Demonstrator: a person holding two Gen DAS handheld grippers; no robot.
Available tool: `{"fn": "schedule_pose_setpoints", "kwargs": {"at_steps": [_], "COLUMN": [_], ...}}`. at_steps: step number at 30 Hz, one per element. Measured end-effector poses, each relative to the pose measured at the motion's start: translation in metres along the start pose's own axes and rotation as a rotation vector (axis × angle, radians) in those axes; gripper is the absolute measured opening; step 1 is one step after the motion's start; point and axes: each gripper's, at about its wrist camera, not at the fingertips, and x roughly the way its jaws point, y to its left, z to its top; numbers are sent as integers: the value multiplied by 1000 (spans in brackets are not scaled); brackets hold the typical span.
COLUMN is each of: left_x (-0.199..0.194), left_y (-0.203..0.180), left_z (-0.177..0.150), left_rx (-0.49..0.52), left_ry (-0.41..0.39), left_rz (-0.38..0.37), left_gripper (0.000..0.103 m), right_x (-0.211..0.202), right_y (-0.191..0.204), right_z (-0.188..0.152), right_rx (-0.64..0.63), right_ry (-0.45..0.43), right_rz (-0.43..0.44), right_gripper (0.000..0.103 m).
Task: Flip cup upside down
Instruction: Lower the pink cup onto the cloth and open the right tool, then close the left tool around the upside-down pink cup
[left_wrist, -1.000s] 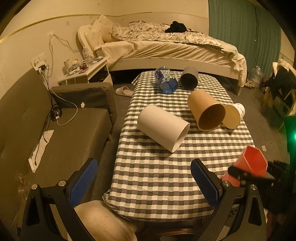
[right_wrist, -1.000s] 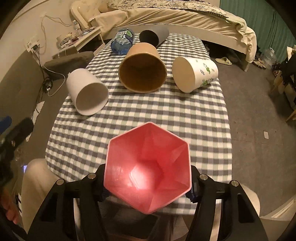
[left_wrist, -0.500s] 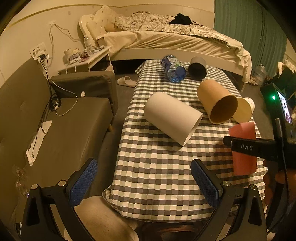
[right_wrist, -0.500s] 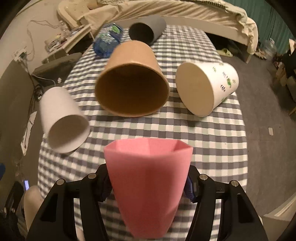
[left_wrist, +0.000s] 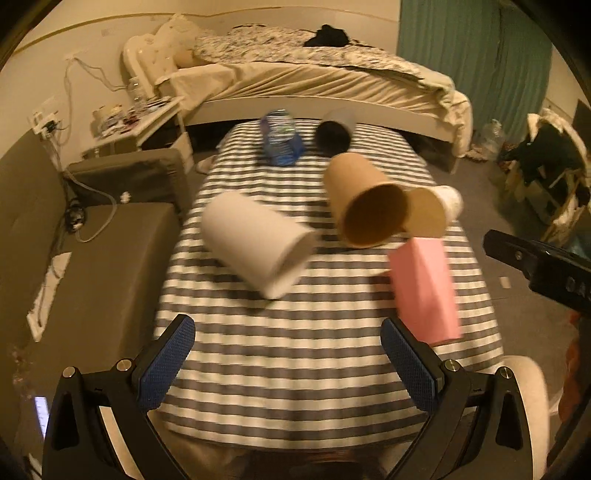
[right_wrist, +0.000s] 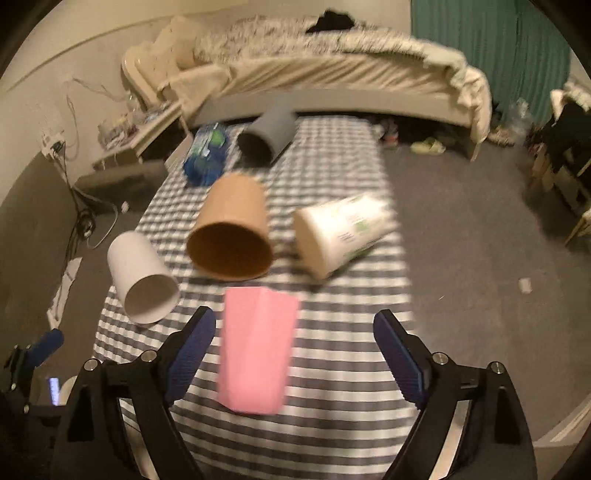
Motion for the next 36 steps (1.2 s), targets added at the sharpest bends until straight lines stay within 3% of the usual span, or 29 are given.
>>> {"fn": "schedule_pose_setpoints", "kwargs": {"at_steps": [9, 17, 24, 32, 34, 36], "left_x": [14, 44, 59, 63, 60, 54], "left_y": [-78, -111, -117, -119, -121, -123], "left_z": [-7, -10, -18, -21, -21, -21], "left_rx": [37, 41, 60, 82, 103, 123], "left_ry": [29, 82, 93, 100, 97, 90], "left_rz": [-112, -153, -149, -194, -207, -200], "left_gripper": [103, 103, 101, 68, 54, 54], "right_x": [-37, -28, -20, -10, -10, -10], "right_y": [-75, -131, -143, -138, -136, -133], "right_z": [-29, -56, -66, -71, -70, -70], "right_rx": [46, 172, 203, 204, 204, 198], "right_ry": [-67, -22, 4, 33, 35, 37], "right_rz": [-134, -140, -129, -126, -124, -125], "right_gripper": [89, 89, 89, 89, 89, 89]}}
